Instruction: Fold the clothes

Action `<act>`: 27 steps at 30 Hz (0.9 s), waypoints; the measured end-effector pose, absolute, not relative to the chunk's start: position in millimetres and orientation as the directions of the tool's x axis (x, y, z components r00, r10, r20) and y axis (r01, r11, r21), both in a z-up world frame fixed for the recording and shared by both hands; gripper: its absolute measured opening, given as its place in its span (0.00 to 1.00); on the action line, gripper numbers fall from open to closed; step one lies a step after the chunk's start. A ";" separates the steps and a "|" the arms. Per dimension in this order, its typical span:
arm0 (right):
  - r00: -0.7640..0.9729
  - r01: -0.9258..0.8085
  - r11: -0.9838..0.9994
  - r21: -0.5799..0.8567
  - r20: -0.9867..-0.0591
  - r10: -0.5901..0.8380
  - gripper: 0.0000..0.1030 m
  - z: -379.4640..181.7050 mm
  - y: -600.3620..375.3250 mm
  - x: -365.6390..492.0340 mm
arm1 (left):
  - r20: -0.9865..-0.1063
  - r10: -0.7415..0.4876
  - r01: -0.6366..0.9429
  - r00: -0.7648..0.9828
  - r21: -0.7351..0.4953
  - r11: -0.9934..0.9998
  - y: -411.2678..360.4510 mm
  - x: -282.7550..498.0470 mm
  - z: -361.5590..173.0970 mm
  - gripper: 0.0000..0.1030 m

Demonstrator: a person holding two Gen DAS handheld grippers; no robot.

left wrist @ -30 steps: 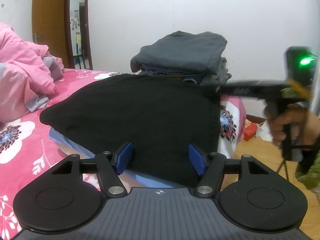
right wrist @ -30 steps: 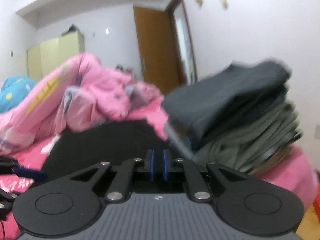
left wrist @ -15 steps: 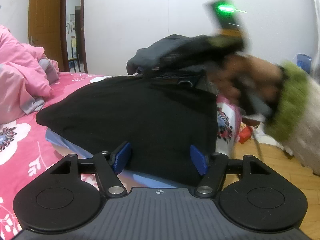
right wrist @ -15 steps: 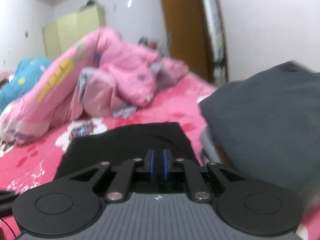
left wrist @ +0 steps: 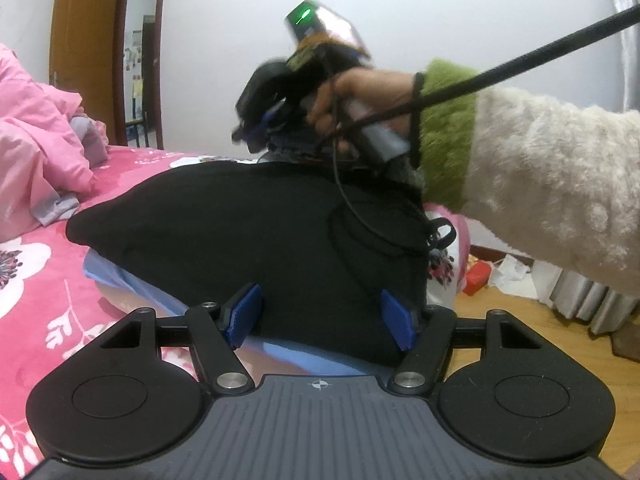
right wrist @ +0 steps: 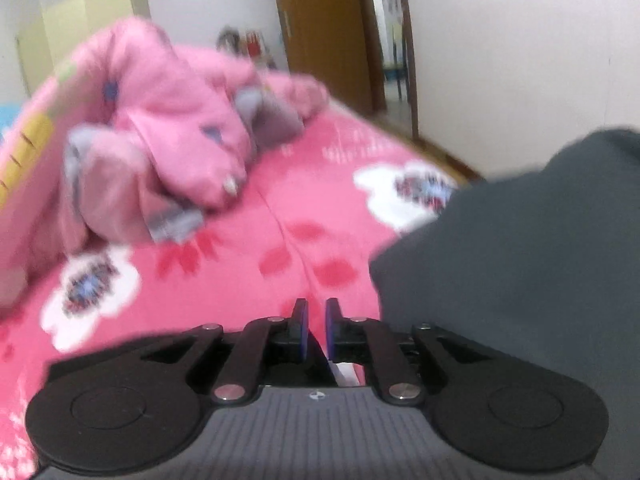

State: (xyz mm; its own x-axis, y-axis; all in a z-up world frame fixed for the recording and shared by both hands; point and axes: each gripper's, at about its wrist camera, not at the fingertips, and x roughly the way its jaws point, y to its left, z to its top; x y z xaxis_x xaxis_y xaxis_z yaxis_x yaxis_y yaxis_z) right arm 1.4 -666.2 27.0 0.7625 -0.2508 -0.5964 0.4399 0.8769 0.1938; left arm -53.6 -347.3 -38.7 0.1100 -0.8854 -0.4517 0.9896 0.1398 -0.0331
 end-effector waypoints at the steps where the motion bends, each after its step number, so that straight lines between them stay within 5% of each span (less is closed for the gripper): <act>1: 0.779 0.427 0.880 0.209 -0.578 -0.241 0.11 33.8 -665.0 -4.1 | -0.449 -0.887 0.990 0.107 -0.036 0.138 -347.2 -52.9 -39.1 0.65; 10: 0.672 0.387 0.903 0.186 -0.727 -0.138 0.10 -5.3 -668.5 62.6 | -0.439 -0.894 0.991 0.093 -0.047 0.126 -344.2 -49.4 -40.6 0.65; 13: 0.677 0.457 0.883 0.107 -0.686 -0.267 0.14 4.7 -671.1 72.2 | -0.437 -0.895 0.992 0.087 -0.046 0.119 -343.1 -48.6 -41.5 0.65; 16: 0.755 0.386 0.897 0.214 -0.633 -0.174 0.15 32.4 -664.6 52.1 | -0.428 -0.900 0.992 0.078 -0.057 0.113 -342.3 -46.8 -42.6 0.65; 19: 0.775 0.162 0.961 0.225 -0.632 0.017 0.30 53.5 -638.4 34.2 | -0.423 -0.903 0.992 0.078 -0.056 0.112 -342.5 -46.2 -43.2 0.66; 22: 0.717 -0.029 0.965 0.260 -0.667 0.201 0.33 50.5 -610.2 35.7 | -0.420 -0.903 0.991 0.083 -0.056 0.118 -342.7 -46.5 -43.9 0.66; 24: 0.669 -0.044 0.966 0.254 -0.711 0.217 0.32 32.1 -594.1 54.1 | -0.422 -0.902 0.991 0.091 -0.053 0.124 -343.1 -47.8 -43.4 0.66; 27: 0.698 0.081 0.984 0.160 -0.713 0.059 0.28 19.2 -586.8 75.2 | -0.425 -0.901 0.991 0.089 -0.056 0.125 -341.6 -50.1 -42.3 0.66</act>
State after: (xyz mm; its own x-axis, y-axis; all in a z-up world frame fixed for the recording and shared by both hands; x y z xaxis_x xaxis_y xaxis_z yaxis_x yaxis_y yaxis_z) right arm 75.2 -586.8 19.2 0.6984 0.0588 -0.7133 0.0808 0.9838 0.1602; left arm -50.1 -341.6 -42.3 0.0894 -0.9009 -0.4246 0.9906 0.1248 -0.0562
